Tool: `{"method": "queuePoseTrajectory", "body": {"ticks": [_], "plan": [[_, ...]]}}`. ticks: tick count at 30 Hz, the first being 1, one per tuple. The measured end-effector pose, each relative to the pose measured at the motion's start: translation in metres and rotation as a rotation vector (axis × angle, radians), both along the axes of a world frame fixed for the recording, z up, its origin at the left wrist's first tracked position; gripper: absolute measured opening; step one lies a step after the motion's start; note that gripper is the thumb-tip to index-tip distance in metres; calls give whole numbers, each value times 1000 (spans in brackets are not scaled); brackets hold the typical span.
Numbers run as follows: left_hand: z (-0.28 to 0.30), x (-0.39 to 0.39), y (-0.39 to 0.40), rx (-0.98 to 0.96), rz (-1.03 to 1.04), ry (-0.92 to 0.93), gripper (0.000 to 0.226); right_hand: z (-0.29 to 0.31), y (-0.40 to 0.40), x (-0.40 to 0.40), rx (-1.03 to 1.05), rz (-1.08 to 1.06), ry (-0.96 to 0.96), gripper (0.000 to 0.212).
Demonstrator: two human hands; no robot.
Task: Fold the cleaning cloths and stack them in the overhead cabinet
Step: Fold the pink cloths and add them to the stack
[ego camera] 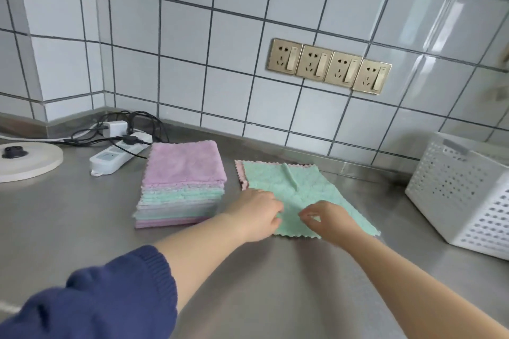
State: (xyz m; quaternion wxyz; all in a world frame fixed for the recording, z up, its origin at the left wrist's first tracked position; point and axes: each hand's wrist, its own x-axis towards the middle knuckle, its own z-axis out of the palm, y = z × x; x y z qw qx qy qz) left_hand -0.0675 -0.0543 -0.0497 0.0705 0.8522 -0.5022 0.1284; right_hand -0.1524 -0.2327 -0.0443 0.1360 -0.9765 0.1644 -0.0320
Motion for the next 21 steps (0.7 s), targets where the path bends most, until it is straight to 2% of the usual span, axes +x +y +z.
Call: {"method": "queuePoseTrajectory", "body": {"ticks": [4, 9, 12, 15, 19, 21], "plan": [[-16, -6, -19, 142, 6, -2, 36, -9, -18, -19, -54, 28, 69, 29], [-17, -8, -29, 232, -30, -195, 20, -20, -20, -22, -124, 54, -48, 29], [-9, -8, -32, 188, 57, -133, 12, -24, -20, -21, -188, 76, -68, 31], [-1, -8, -35, 151, 129, -68, 15, -25, -21, -19, -243, 86, -77, 34], [-7, -9, -34, 153, 86, -174, 16, -28, -28, -11, -286, 51, -77, 23], [-13, -8, -31, 175, 52, -232, 25, -32, -35, -9, -291, 36, -63, 27]]}}
